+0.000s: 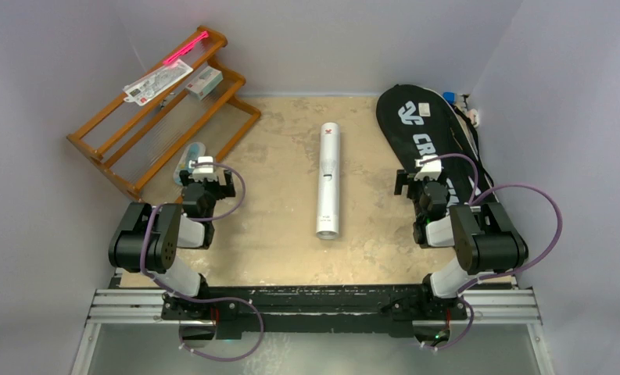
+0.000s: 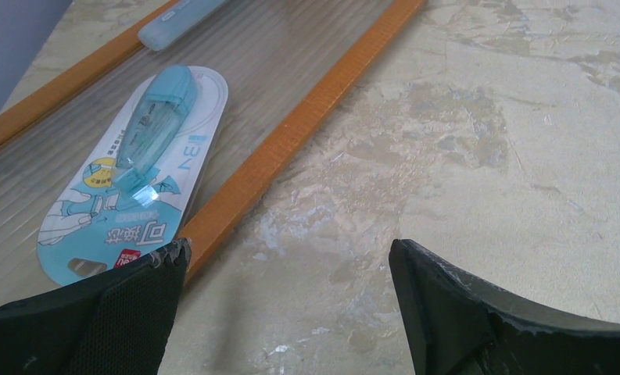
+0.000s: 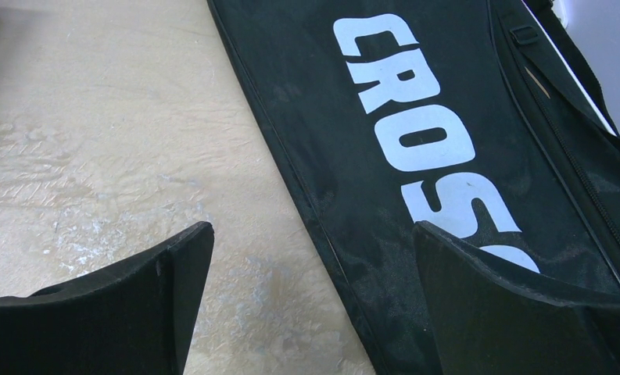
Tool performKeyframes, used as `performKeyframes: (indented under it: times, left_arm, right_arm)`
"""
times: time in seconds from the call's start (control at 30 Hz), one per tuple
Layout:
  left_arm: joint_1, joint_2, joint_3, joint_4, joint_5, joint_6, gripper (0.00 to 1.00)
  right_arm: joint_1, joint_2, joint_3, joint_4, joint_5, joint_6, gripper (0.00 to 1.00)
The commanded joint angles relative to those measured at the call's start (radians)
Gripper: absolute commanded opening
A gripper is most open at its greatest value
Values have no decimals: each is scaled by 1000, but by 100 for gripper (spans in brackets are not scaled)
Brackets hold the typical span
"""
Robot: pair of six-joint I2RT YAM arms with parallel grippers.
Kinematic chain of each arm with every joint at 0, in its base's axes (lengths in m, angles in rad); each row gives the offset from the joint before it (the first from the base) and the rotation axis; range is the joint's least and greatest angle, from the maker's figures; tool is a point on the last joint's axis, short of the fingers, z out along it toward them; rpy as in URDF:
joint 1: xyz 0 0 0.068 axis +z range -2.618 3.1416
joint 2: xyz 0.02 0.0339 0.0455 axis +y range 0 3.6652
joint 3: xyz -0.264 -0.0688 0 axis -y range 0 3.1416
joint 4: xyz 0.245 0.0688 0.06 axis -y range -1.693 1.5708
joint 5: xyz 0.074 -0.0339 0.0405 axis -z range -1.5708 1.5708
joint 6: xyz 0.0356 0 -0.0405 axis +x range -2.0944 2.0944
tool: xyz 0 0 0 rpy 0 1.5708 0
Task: Pack up the badminton gear
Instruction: Reset both arms
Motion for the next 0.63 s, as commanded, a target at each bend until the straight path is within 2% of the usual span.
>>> performKeyframes:
  times: [0.0,0.6]
  left_arm:
    - [8,5,27,36,-18,-19,97]
    - [13,6,34,24,-9,-23,98]
  right_arm:
    - [-1,-7,21,31,0,5,99]
    - [-2,-8,22,28,-2,6,99]
